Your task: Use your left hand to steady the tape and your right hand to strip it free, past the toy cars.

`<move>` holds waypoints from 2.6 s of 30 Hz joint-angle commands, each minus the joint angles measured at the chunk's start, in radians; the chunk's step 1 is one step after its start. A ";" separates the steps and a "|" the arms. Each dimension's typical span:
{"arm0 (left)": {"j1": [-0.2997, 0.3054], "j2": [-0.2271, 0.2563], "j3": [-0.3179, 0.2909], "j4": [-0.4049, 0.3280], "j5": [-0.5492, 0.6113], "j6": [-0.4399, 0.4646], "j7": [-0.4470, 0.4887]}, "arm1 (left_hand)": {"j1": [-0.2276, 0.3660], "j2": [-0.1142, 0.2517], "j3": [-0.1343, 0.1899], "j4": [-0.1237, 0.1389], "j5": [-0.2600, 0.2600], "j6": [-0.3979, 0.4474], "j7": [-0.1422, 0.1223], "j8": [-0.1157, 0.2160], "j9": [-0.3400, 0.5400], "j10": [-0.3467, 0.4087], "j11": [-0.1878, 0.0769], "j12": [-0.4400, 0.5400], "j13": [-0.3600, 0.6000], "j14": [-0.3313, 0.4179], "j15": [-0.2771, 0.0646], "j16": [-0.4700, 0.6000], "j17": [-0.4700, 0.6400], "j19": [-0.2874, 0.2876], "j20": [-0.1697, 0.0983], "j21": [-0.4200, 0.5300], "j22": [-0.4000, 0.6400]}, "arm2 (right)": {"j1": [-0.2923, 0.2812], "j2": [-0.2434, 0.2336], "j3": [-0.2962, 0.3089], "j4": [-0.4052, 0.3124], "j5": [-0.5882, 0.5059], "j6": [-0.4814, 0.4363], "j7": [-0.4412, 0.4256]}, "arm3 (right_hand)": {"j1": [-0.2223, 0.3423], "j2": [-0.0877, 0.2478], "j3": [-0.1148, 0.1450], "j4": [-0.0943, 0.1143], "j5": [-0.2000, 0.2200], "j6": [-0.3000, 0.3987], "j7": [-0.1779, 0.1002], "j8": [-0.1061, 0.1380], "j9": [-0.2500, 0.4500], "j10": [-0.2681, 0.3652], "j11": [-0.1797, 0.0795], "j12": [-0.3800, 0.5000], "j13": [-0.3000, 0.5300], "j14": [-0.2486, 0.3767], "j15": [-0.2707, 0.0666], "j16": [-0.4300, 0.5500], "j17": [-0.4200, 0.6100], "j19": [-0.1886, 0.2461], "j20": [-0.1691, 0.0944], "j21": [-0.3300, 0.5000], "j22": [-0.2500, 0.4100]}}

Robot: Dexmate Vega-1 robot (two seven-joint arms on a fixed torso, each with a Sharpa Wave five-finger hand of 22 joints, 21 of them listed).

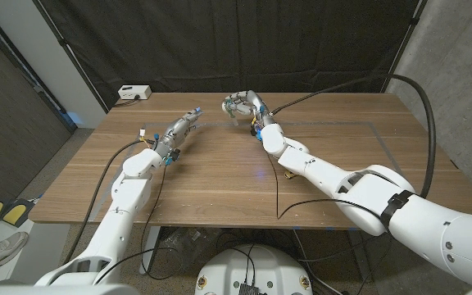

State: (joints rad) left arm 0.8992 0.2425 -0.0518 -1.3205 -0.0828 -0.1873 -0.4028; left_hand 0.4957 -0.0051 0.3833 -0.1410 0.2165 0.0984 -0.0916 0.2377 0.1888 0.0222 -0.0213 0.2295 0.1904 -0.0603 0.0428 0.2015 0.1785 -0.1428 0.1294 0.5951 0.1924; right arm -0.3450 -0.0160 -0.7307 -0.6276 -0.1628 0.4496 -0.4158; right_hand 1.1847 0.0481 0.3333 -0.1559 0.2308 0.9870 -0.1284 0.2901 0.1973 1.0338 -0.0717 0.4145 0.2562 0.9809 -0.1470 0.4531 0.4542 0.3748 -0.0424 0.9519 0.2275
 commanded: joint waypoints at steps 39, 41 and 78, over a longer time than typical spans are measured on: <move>0.056 0.057 0.161 -0.114 0.138 -0.120 0.361 | 0.249 -0.111 -0.019 -0.017 0.034 0.435 -0.064 0.101 0.005 0.357 -0.104 0.151 0.053 0.262 -0.094 0.055 0.053 0.043 0.013 0.005 0.014 | 0.008 0.152 0.248 0.204 0.417 0.326 0.545 | 0.031 0.031 0.011 0.002 0.005 0.118 -0.026 -0.005 0.005 0.135 -0.104 0.072 0.131 0.050 -0.093 -0.023 -0.009 0.010 -0.046 0.049 -0.002; 0.052 0.059 0.167 -0.111 0.138 -0.117 0.356 | 0.259 -0.101 -0.015 -0.015 0.036 0.447 -0.073 0.103 0.005 0.351 -0.106 0.151 0.055 0.254 -0.090 0.051 0.057 0.035 0.009 0.002 0.015 | 0.010 0.154 0.248 0.209 0.416 0.327 0.554 | 0.031 0.031 0.012 0.002 0.004 0.117 -0.026 -0.005 0.005 0.136 -0.105 0.072 0.132 0.051 -0.093 -0.023 -0.009 0.010 -0.046 0.050 -0.002; 0.047 0.021 0.177 -0.091 0.119 -0.179 0.456 | 0.437 0.017 0.059 -0.004 -0.016 0.932 -0.082 0.168 -0.010 0.568 -0.187 0.277 0.077 0.407 -0.161 0.073 0.097 0.162 -0.027 0.076 0.018 | 0.013 0.190 0.315 0.217 0.485 0.339 0.750 | 0.028 0.027 0.015 0.003 0.002 0.119 -0.028 -0.010 0.005 0.142 -0.103 0.068 0.139 0.063 -0.093 -0.039 -0.013 -0.001 -0.047 0.077 -0.007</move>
State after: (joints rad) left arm 0.9430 0.2743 0.1243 -1.4055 0.0399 -0.3555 0.0049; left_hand 0.9134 0.0059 0.4287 -0.1445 0.2035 1.0071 -0.1818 0.4012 0.1765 0.5756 -0.2072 0.4996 0.2627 0.3334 -0.0405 0.2669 0.2722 0.0114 0.1002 0.6621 0.2090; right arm -0.3328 0.1688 -0.4300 -0.4118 0.3153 0.7837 0.3034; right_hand 1.1890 0.0439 0.3353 -0.1539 0.2308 1.0153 -0.1248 0.2768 0.1975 1.0481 -0.0576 0.4359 0.2562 1.0372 -0.1659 0.4176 0.4404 0.3775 -0.0467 1.0216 0.2182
